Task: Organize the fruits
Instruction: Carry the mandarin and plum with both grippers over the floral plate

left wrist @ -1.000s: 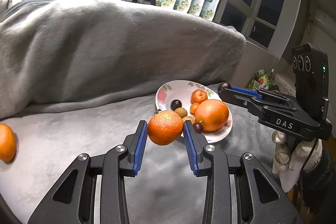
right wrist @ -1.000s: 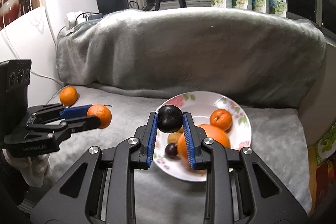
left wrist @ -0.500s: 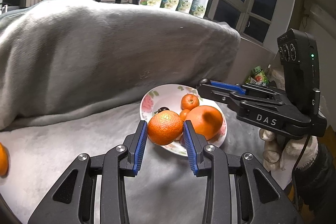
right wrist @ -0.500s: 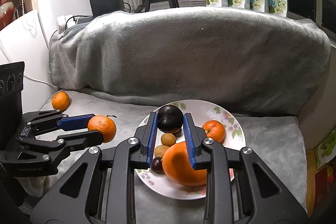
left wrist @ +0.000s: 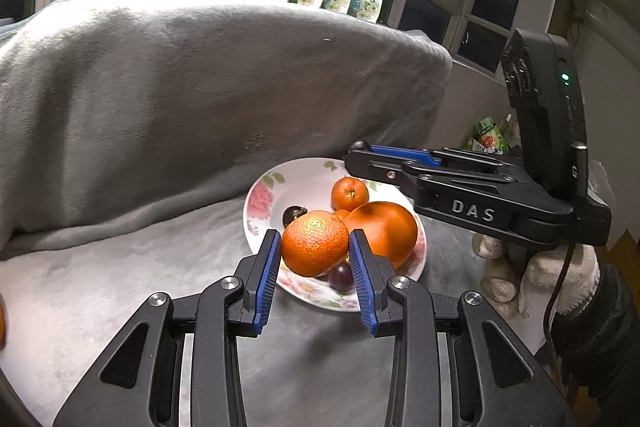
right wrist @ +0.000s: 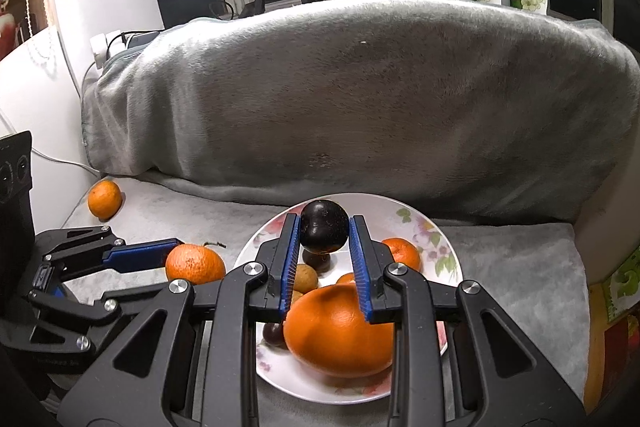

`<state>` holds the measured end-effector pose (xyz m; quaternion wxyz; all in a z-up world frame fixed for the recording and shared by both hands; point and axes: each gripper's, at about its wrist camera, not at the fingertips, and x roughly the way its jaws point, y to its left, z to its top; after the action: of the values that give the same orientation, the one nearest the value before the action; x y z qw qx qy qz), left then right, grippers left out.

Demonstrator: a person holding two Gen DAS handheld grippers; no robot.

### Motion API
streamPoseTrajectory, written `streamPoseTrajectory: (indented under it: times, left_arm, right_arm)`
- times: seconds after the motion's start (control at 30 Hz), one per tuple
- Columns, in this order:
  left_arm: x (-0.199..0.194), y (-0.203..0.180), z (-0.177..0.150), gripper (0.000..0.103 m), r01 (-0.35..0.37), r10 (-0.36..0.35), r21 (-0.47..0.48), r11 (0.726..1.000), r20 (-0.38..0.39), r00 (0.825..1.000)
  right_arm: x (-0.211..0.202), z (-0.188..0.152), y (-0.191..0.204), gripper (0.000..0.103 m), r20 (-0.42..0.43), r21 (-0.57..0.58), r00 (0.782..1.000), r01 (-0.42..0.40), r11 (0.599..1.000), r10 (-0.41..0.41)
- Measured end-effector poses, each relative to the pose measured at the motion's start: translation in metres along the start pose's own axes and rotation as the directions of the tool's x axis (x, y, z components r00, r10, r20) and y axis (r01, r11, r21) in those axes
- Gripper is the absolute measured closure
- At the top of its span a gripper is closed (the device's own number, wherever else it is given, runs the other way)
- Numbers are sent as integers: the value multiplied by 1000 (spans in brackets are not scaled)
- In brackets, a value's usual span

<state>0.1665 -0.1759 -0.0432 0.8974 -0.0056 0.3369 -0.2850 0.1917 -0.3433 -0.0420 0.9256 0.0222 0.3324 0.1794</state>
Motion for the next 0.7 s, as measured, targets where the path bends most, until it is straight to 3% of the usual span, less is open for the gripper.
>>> streamPoseTrajectory:
  times: [0.7]
  left_arm:
    - [18, -5, 0, 69, 17, -18, -3, 1000, -30, 999]
  right_arm:
    - [15, 0, -6, 77, -29, 16, 1000, -1, 1000, 2]
